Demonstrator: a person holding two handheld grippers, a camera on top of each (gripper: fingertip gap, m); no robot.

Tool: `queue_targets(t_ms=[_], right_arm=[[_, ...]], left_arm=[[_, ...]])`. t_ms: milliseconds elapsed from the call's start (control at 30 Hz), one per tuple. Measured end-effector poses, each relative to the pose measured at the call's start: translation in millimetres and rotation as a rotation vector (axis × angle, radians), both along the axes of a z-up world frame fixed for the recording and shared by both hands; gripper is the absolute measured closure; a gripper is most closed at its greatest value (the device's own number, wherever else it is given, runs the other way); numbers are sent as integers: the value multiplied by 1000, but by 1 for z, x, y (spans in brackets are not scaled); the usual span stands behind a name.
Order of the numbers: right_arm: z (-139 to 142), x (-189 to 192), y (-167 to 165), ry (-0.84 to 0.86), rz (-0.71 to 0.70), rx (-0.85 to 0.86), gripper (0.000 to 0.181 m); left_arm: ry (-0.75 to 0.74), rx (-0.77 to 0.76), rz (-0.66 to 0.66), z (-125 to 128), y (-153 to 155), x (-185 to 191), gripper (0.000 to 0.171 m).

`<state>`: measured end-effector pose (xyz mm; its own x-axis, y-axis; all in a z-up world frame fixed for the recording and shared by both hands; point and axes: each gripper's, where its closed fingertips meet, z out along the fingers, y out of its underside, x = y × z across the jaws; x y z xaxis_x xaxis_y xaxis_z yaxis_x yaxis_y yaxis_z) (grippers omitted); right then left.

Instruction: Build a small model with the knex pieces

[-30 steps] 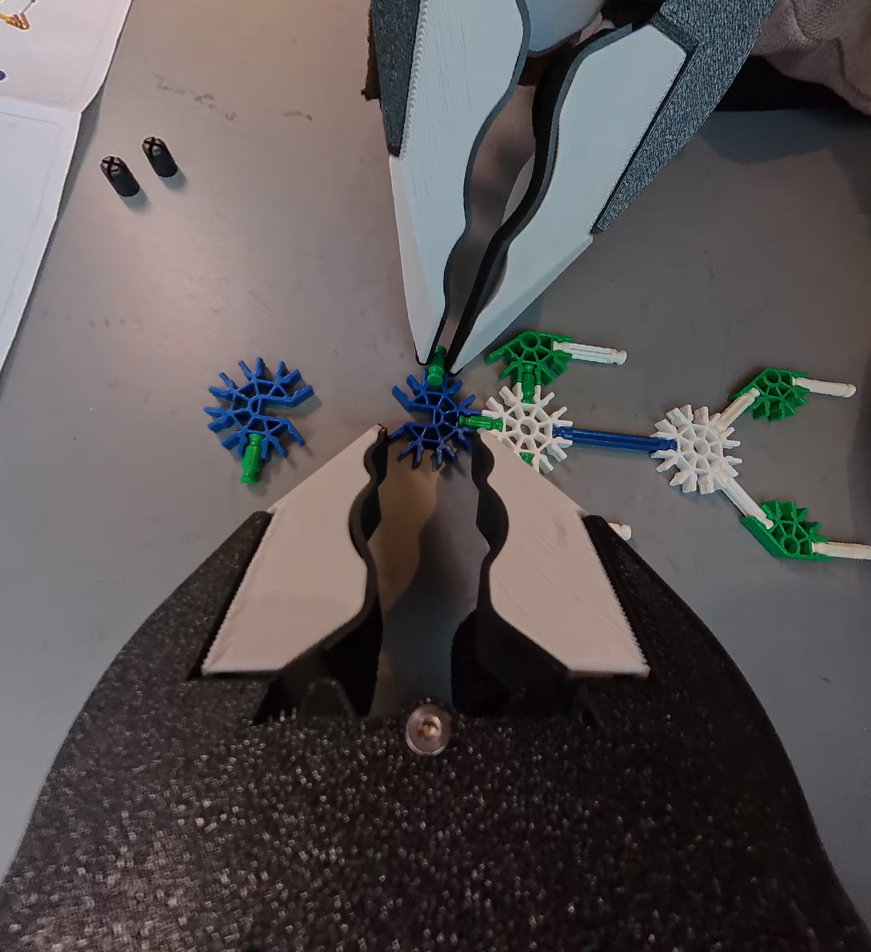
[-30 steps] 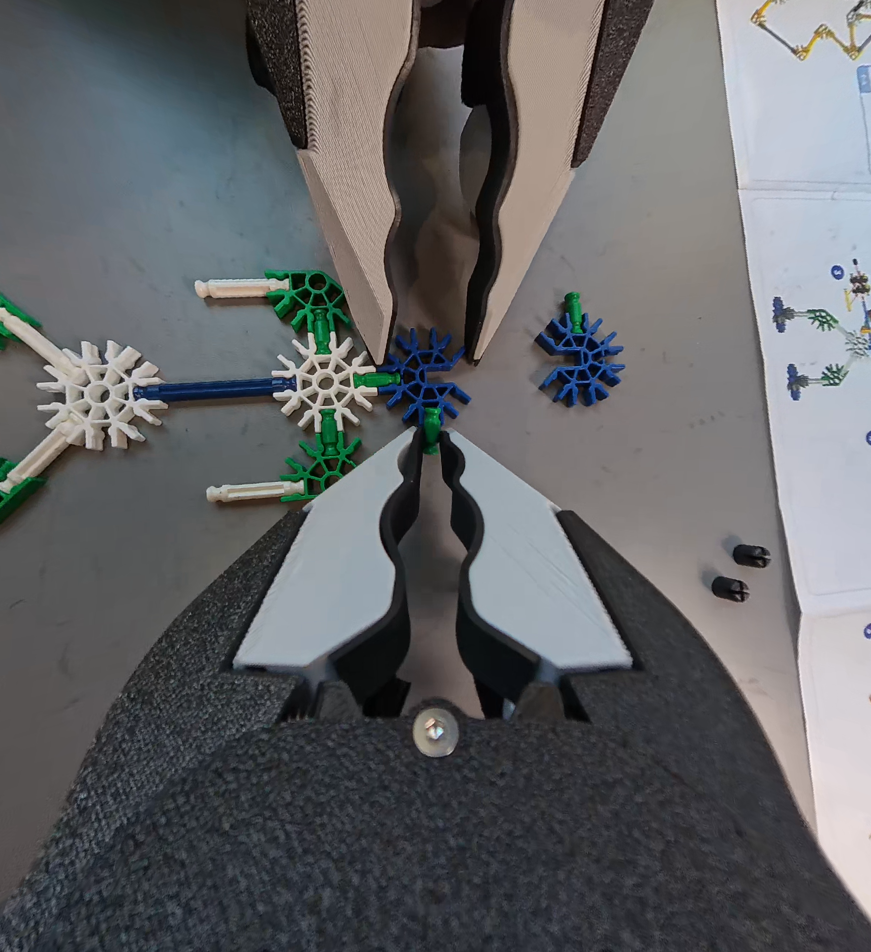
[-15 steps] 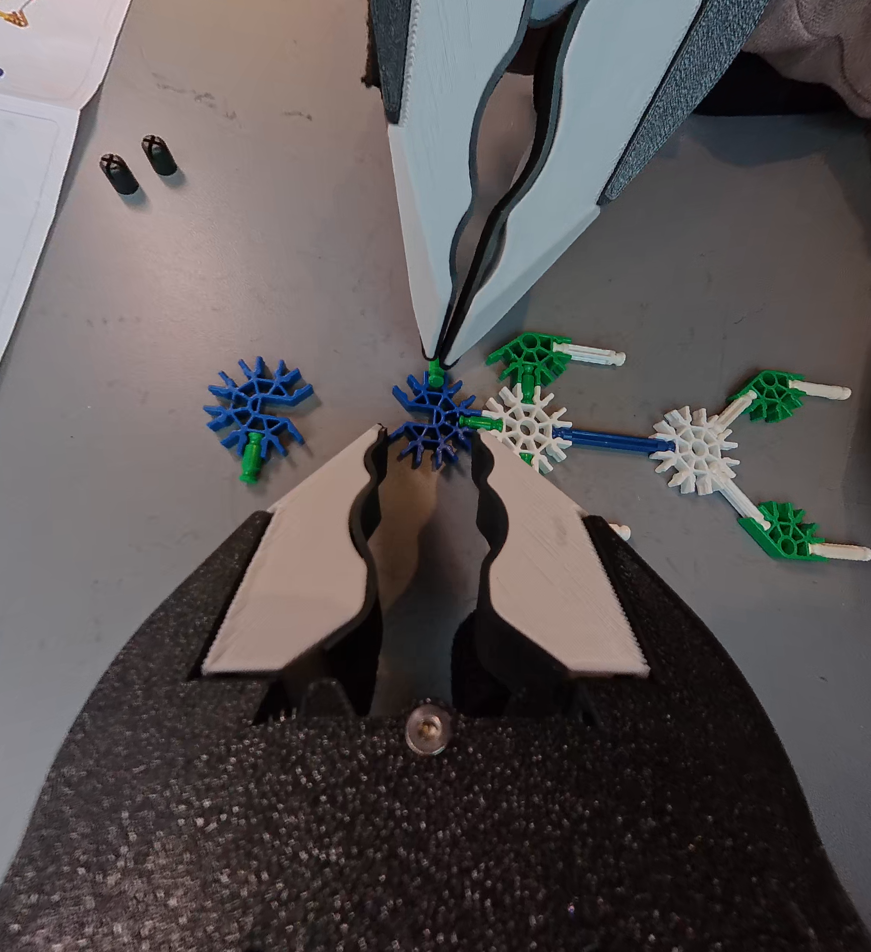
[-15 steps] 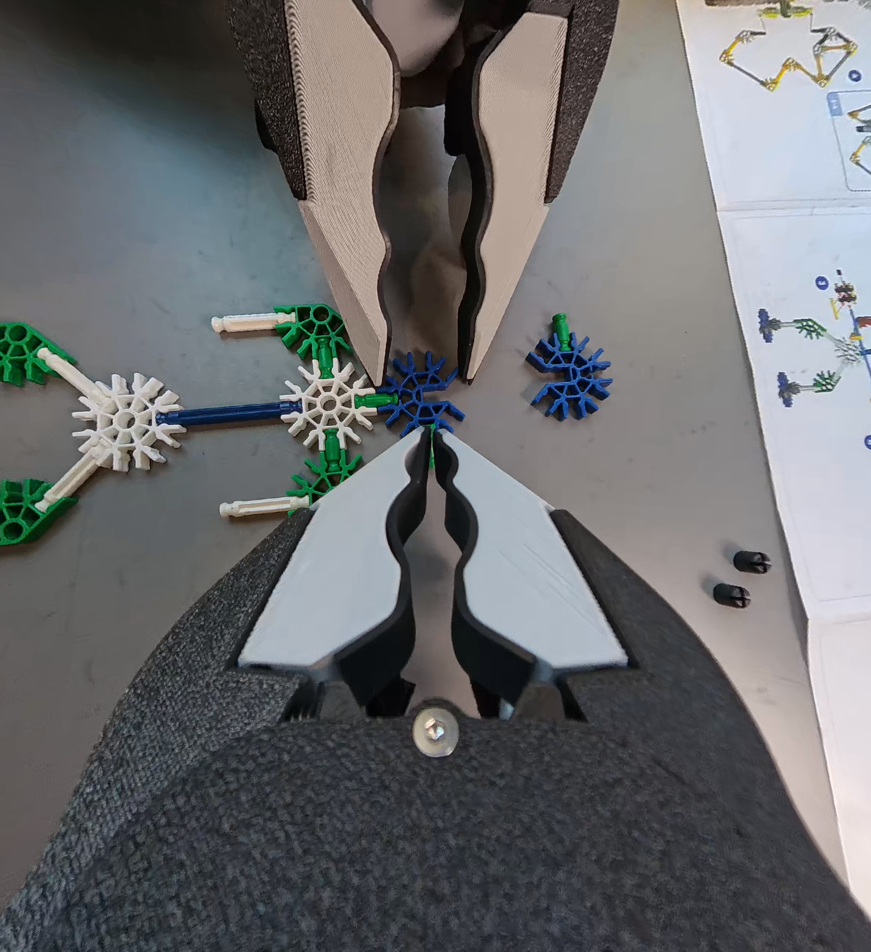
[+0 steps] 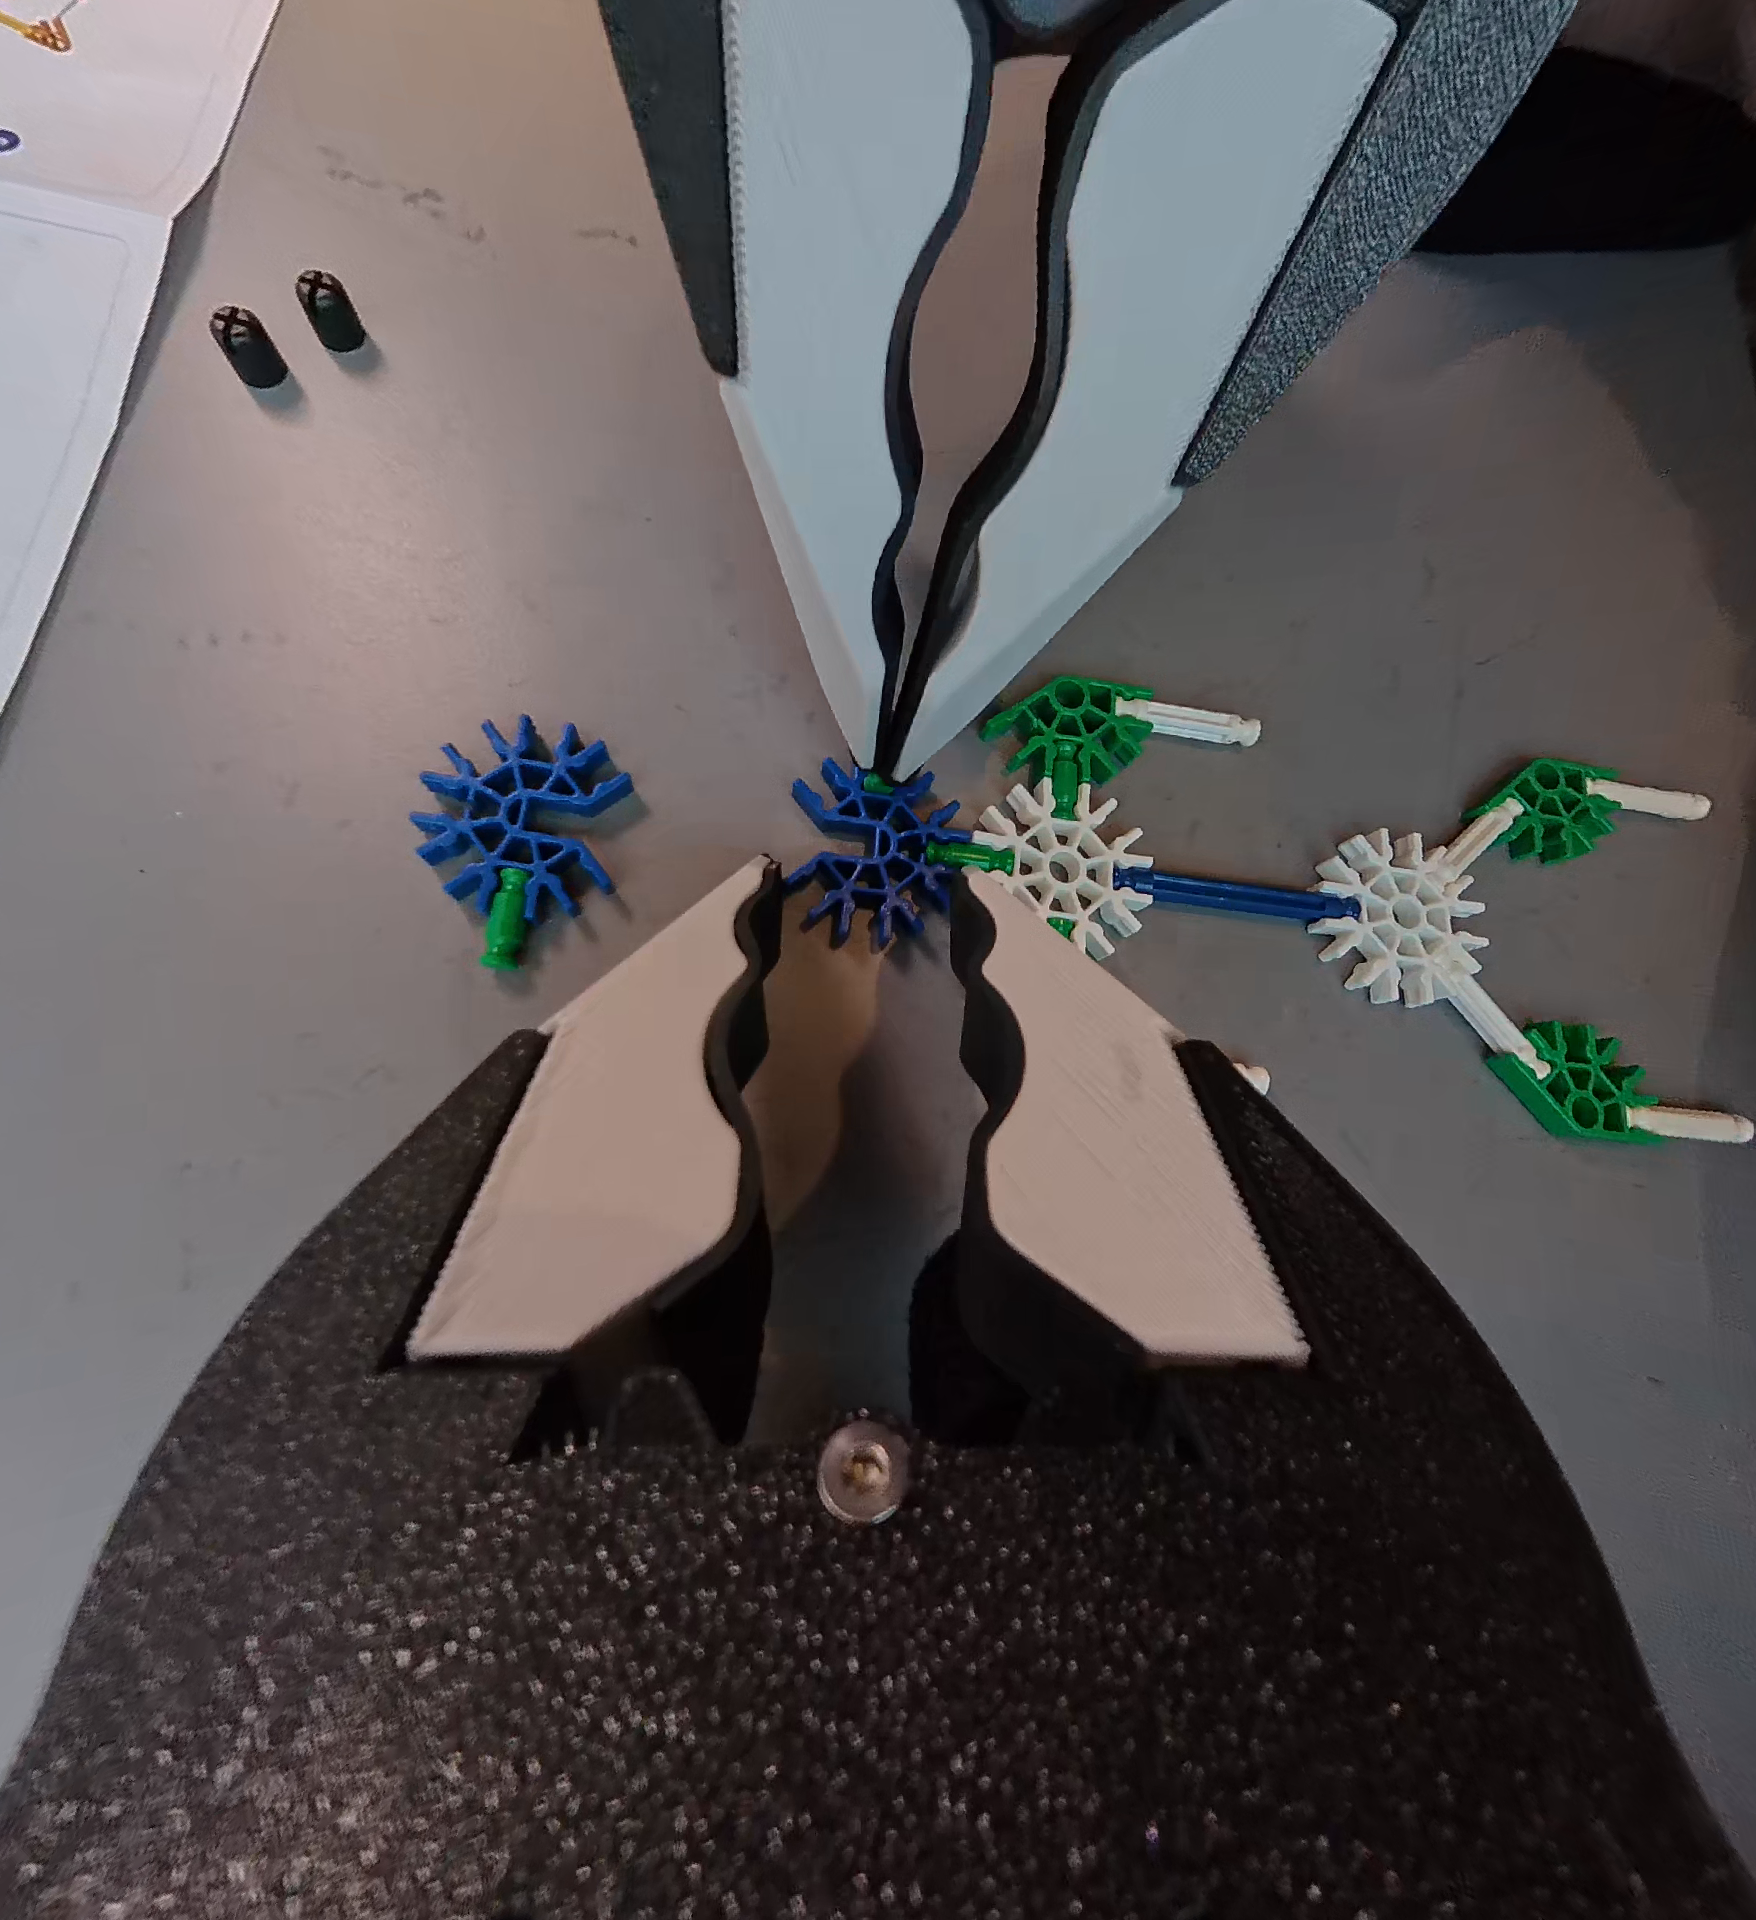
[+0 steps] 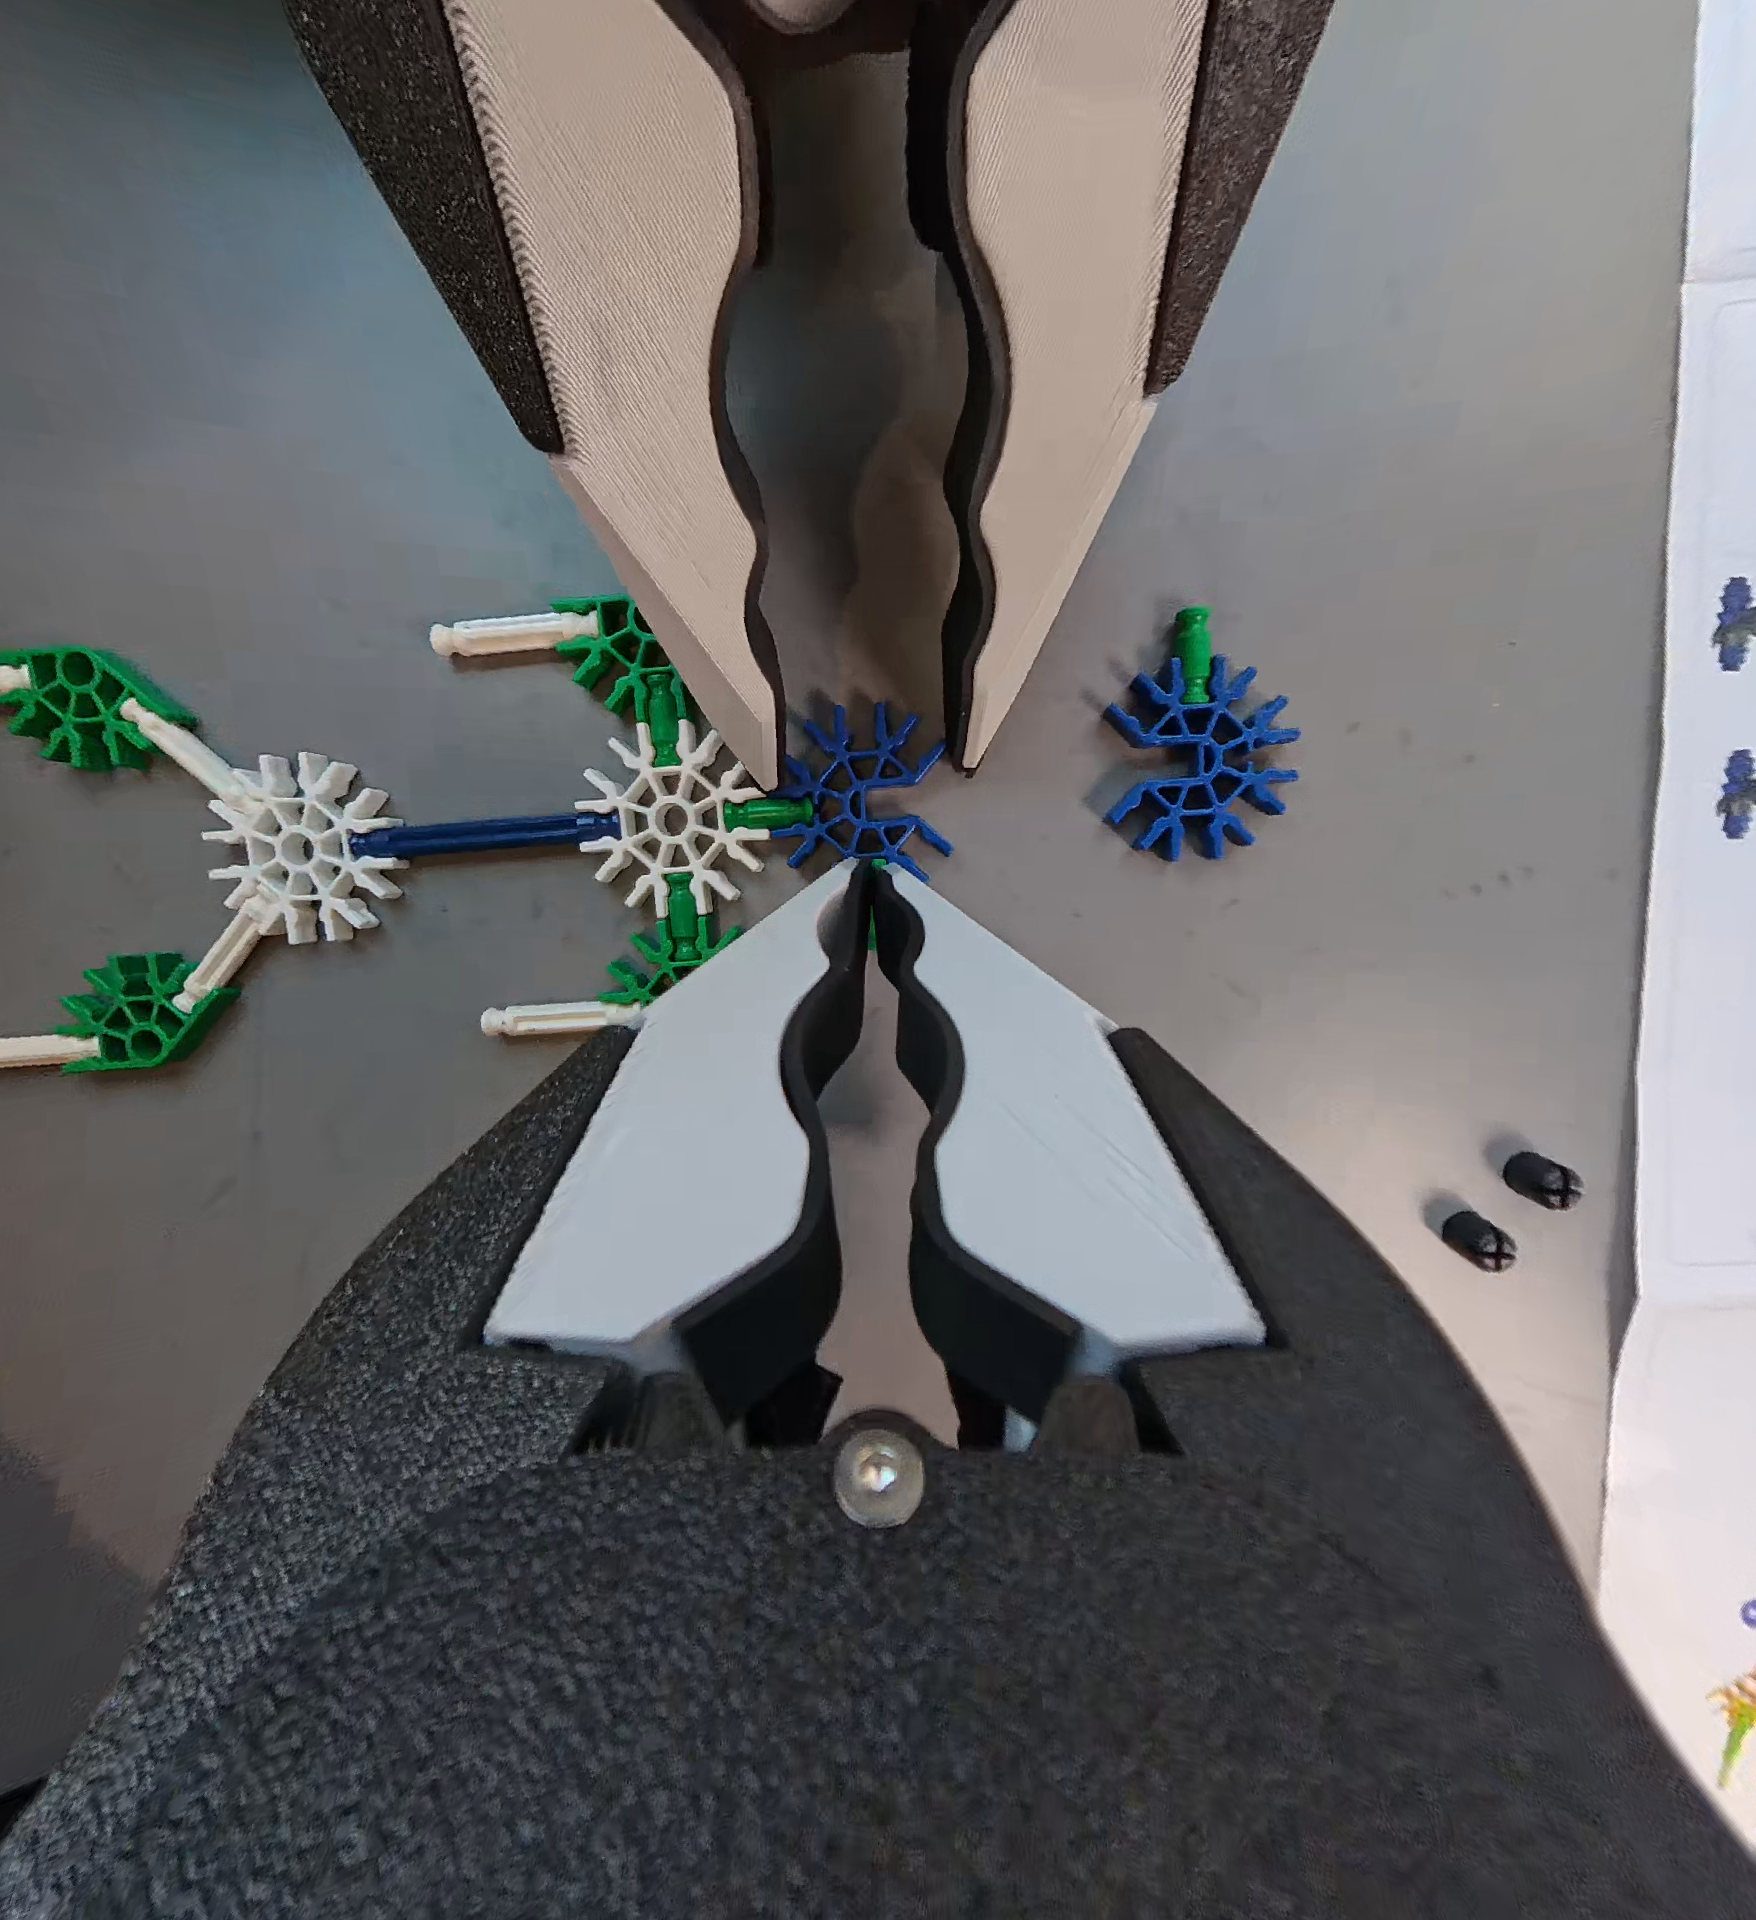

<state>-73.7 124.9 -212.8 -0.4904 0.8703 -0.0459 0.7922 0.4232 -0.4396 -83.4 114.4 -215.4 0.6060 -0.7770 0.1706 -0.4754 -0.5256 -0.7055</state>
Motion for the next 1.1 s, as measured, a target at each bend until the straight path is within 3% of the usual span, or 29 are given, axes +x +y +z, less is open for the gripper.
queue_targets(t_ms=[200, 567, 800, 1000, 1100], right_arm=[[-4, -2, -2, -118, 65, 67, 181], [-2, -6, -4, -117, 33, 139, 181], [13, -1, -3, 73, -123, -65, 174], [0, 19, 25, 175, -187, -7, 167], [-2, 21, 61, 223, -287, 68, 163]], left_arm=[[-30, 3, -21, 0, -1, 0, 140], [-23, 51, -59, 0, -3, -1, 139], [14, 78, -63, 1, -3, -5, 141], [2, 89, -64, 2, -1, -6, 143], [-18, 110, -53, 7, 2, -8, 143]])
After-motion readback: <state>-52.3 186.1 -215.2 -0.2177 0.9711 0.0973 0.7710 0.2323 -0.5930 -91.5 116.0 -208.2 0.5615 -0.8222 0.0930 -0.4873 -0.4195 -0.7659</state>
